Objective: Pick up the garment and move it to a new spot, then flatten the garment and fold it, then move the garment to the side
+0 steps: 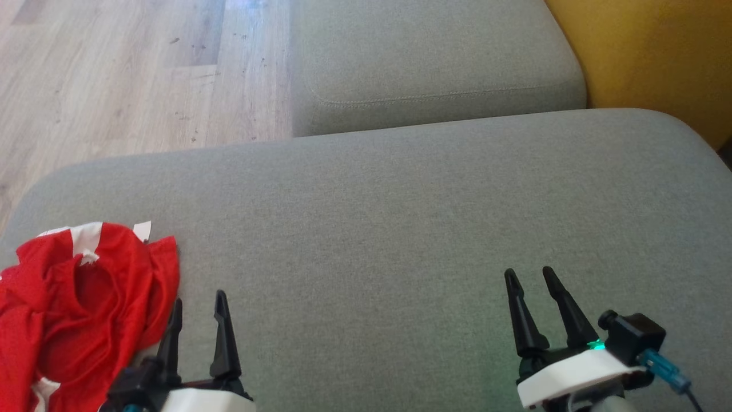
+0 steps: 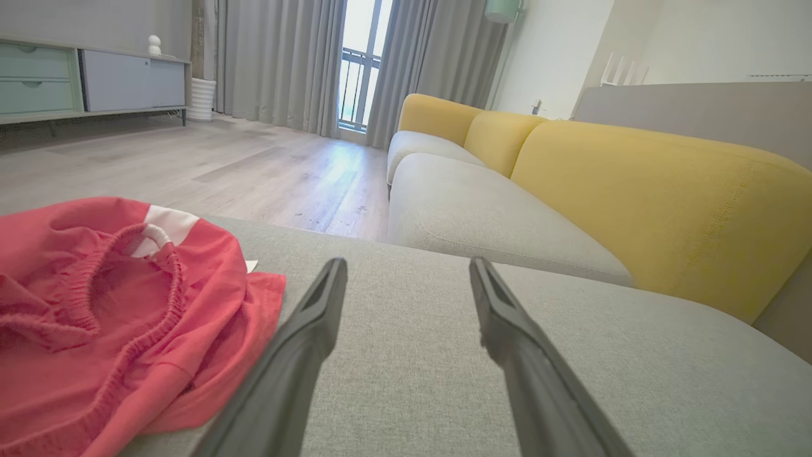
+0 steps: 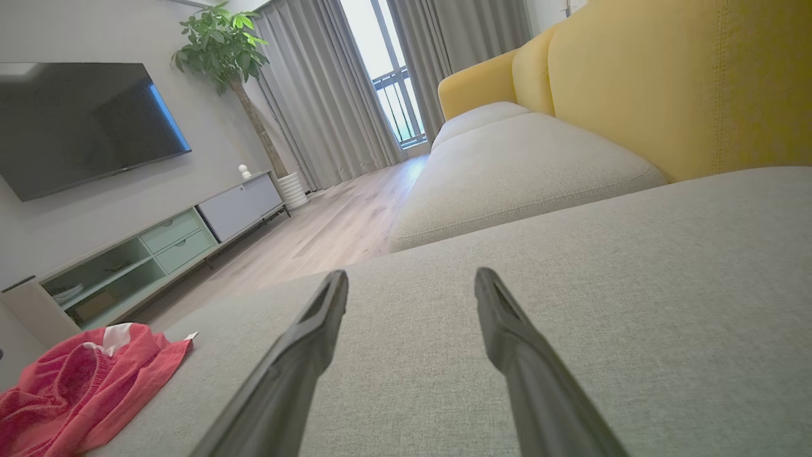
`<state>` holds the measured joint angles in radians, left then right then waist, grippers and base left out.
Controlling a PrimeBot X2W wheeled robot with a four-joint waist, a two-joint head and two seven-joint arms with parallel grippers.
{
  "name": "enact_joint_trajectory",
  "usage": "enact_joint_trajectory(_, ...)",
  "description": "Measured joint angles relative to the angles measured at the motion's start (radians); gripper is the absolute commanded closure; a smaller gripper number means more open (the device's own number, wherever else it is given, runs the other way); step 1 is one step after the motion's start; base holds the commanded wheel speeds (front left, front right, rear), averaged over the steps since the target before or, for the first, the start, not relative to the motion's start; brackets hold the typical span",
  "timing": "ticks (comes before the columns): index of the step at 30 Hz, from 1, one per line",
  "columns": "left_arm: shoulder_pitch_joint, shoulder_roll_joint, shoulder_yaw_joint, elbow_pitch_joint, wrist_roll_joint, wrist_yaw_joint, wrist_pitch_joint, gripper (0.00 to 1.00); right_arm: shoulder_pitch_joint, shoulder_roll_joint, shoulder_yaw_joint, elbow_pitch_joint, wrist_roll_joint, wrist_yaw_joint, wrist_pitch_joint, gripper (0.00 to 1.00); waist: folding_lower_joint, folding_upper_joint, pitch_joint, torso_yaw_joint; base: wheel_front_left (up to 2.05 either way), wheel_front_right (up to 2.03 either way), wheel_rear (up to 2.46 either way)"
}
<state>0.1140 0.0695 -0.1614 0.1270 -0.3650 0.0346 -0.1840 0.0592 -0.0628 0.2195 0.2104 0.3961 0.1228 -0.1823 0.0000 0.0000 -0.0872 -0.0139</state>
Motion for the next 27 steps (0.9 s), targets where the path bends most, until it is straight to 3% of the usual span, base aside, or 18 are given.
enact_joint_trajectory(22, 0.021, -0.014, 0.020, 0.017, 0.224, -0.017, -0.064, 0.00, 0.001, 0.005, -0.060, 0.054, -0.300, 0.000, -0.063, 0.00, 0.0001, 0.0000, 0.002, 0.001, 0.00, 0.00, 0.00)
enact_joint_trajectory(27, 0.021, -0.015, 0.025, 0.015, 0.242, -0.017, -0.067, 0.00, 0.003, 0.010, -0.068, 0.061, -0.319, 0.000, -0.067, 0.00, 0.0001, 0.0000, 0.005, 0.000, 0.00, 0.00, 0.00)
